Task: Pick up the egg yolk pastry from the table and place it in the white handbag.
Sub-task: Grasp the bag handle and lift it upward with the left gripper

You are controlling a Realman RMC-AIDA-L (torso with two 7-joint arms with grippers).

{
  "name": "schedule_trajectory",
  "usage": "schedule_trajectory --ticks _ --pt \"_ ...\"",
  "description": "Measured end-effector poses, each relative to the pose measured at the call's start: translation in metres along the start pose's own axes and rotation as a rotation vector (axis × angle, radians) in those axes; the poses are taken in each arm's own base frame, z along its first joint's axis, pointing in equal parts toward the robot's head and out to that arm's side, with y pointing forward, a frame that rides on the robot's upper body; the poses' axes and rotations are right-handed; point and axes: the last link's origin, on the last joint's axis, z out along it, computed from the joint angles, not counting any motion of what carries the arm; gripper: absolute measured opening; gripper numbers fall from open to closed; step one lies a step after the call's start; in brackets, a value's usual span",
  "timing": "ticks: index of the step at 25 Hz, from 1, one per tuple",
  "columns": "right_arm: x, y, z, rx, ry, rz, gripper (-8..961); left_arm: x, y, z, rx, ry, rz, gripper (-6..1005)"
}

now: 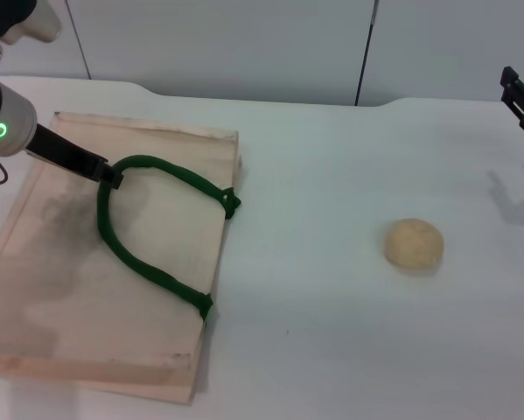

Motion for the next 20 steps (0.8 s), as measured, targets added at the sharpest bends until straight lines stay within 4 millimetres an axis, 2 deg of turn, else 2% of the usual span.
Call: schedule_trajectory --ticks 20 --pt "-0.004 0.004 -0.001 -0.013 -0.012 -0.007 573 0.0 -0.002 0.016 0.018 0.023 0.008 477"
